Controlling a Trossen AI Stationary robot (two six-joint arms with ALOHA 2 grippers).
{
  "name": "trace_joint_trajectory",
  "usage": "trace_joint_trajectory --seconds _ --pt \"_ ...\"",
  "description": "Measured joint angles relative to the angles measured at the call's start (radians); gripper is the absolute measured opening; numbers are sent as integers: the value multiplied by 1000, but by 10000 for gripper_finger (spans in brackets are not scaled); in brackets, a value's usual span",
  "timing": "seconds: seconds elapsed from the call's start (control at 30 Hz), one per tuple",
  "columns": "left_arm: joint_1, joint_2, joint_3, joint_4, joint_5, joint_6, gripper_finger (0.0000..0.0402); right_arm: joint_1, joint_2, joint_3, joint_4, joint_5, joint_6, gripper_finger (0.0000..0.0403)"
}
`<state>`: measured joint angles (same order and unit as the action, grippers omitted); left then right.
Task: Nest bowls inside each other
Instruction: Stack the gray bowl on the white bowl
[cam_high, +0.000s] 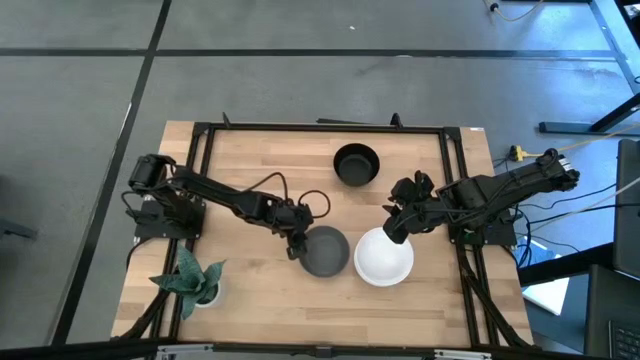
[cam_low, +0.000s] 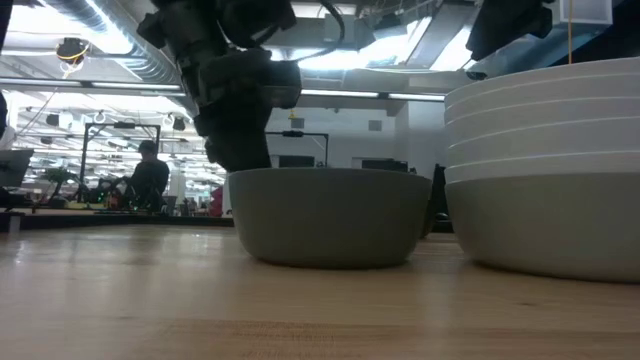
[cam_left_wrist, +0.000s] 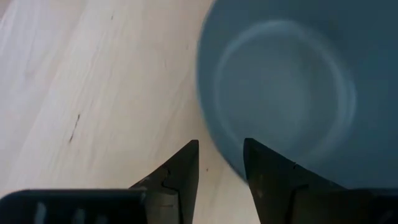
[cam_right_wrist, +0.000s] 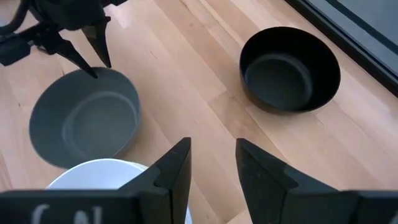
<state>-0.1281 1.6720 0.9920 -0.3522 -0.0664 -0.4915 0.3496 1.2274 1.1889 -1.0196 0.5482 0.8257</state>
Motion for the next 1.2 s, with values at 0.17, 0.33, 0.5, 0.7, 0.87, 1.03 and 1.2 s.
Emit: trace_joint_trajectory --seconds 0.17,0.33,0.5,0.7,0.87,1.03,1.2 --pt "0 12 0 2 2 0 121 0 0 0 -4 0 0 127" --pt "8 12 0 2 2 0 98 0 0 0 -4 -1 1 127" --pt "22 12 0 2 17 0 30 0 0 0 -4 -1 1 127" --pt "40 12 0 -1 26 2 6 0 0 0 -4 -1 2 127" --pt "59 12 0 4 28 4 3 0 0 0 -13 -2 3 127" --pt "78 12 0 19 28 4 2 1 0 0 -36 -2 7 127" --pt "92 3 2 65 73 28 2 1 0 0 -73 12 10 127"
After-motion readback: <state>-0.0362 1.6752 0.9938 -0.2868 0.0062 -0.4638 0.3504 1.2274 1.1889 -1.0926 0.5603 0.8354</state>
